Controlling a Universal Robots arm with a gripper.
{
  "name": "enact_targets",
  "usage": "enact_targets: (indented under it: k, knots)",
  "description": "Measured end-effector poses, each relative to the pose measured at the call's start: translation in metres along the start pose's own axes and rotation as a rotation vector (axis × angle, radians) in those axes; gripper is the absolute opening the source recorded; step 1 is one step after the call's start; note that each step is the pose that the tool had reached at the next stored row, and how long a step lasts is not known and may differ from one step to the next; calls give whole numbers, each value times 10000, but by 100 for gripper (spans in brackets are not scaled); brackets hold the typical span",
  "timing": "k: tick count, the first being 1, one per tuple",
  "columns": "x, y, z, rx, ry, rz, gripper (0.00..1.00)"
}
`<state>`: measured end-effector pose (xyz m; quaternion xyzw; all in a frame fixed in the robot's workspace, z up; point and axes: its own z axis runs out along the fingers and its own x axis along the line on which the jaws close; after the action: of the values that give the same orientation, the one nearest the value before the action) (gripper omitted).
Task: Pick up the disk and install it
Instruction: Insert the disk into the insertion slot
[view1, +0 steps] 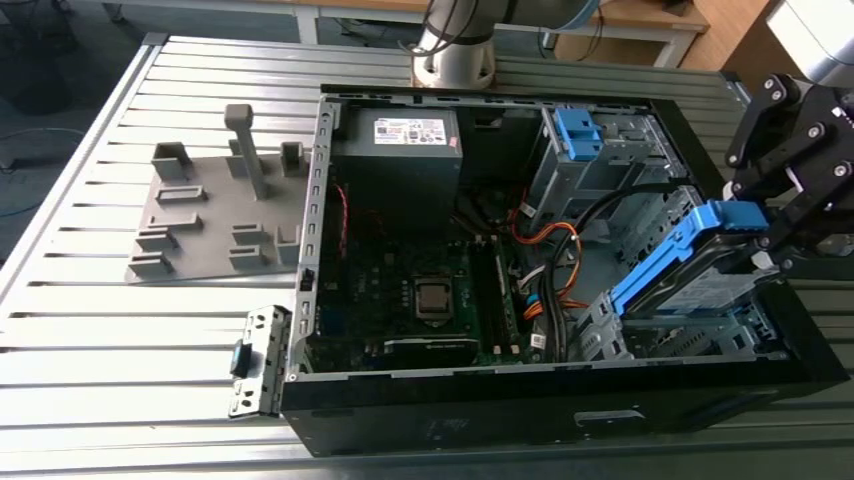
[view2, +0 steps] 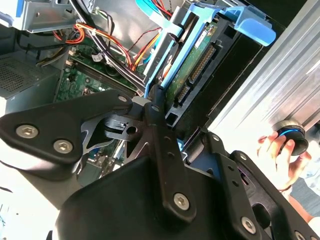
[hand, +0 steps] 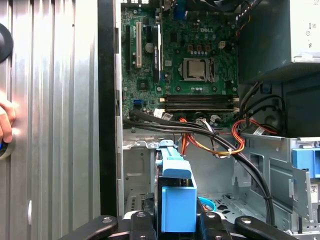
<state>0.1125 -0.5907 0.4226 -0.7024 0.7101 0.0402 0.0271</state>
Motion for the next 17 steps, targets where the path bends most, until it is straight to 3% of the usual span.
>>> enact_targets:
  k: [17]
  knots:
    - [5, -1, 54, 0, 0, 0, 36]
